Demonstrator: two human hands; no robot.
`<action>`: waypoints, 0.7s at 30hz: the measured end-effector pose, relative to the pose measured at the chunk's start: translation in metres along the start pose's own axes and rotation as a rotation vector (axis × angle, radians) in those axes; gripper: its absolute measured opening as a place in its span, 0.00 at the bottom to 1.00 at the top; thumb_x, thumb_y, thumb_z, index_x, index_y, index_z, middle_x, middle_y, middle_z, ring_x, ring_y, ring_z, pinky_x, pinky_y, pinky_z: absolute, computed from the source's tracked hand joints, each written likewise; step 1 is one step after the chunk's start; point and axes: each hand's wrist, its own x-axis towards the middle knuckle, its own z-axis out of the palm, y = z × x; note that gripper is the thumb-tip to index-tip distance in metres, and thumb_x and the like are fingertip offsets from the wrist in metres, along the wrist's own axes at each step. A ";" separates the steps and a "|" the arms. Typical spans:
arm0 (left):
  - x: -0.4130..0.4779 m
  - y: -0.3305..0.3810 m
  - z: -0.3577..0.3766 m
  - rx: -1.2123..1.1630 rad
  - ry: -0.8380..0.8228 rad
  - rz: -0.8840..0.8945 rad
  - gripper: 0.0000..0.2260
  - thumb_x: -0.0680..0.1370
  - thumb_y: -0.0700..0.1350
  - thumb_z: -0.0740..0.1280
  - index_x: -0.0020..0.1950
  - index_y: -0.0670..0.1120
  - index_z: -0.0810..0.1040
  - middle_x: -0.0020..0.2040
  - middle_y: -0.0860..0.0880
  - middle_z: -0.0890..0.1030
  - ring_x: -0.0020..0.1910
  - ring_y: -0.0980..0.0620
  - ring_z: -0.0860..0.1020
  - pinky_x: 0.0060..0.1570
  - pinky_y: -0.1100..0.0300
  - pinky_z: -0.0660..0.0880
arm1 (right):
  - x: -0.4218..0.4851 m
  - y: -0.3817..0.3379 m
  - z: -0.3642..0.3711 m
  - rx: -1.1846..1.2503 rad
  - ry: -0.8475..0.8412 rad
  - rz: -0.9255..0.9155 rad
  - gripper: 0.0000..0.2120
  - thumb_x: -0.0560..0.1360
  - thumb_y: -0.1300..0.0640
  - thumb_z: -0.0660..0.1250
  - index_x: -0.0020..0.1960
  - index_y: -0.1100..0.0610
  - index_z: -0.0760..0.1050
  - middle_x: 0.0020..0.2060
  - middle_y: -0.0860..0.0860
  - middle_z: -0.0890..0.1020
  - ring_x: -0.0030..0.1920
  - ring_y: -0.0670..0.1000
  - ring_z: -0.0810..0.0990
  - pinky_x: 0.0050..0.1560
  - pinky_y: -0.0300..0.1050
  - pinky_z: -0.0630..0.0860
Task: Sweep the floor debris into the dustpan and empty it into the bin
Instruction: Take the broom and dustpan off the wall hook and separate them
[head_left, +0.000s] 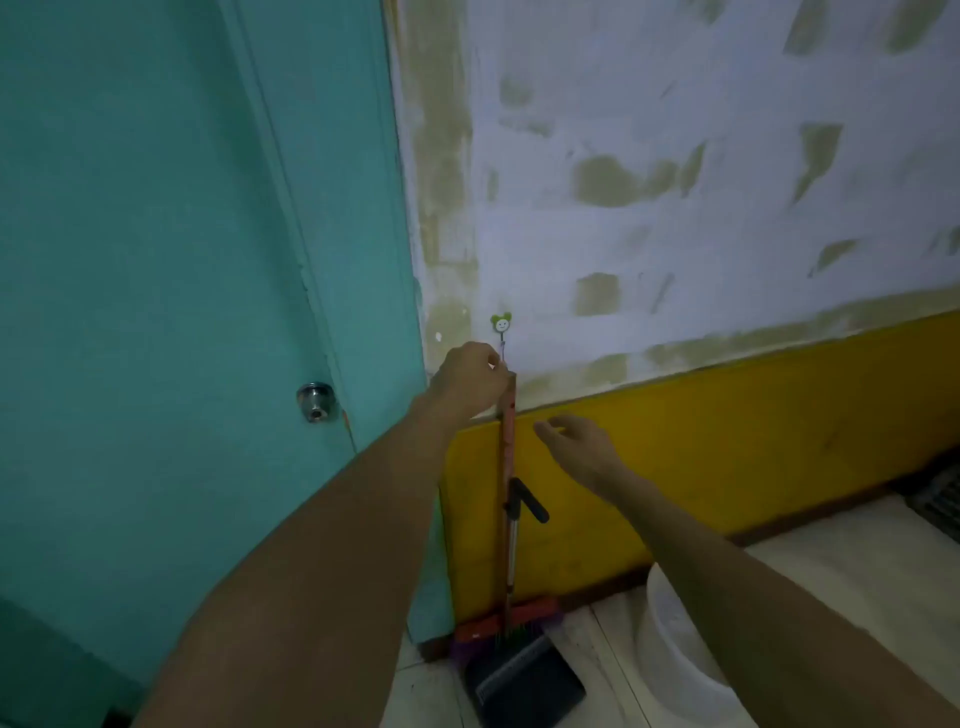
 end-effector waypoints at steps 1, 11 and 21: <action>0.008 -0.003 0.004 -0.018 -0.007 -0.014 0.13 0.77 0.46 0.64 0.56 0.41 0.81 0.56 0.42 0.82 0.53 0.44 0.79 0.53 0.56 0.75 | 0.008 0.003 0.004 0.017 -0.015 0.041 0.28 0.80 0.42 0.59 0.73 0.59 0.69 0.68 0.56 0.75 0.66 0.56 0.74 0.59 0.49 0.73; 0.098 -0.051 0.053 -0.122 0.028 -0.061 0.10 0.77 0.44 0.67 0.43 0.38 0.83 0.39 0.39 0.83 0.37 0.47 0.78 0.41 0.56 0.75 | 0.093 0.069 0.063 0.116 -0.103 0.348 0.17 0.80 0.54 0.64 0.65 0.62 0.76 0.63 0.56 0.77 0.63 0.58 0.75 0.63 0.47 0.71; 0.122 -0.070 0.089 -0.151 0.155 -0.018 0.09 0.77 0.43 0.68 0.46 0.39 0.85 0.40 0.43 0.85 0.36 0.50 0.81 0.37 0.62 0.75 | 0.115 0.123 0.114 0.011 -0.231 0.509 0.15 0.81 0.47 0.59 0.38 0.52 0.67 0.31 0.51 0.70 0.28 0.48 0.67 0.34 0.43 0.63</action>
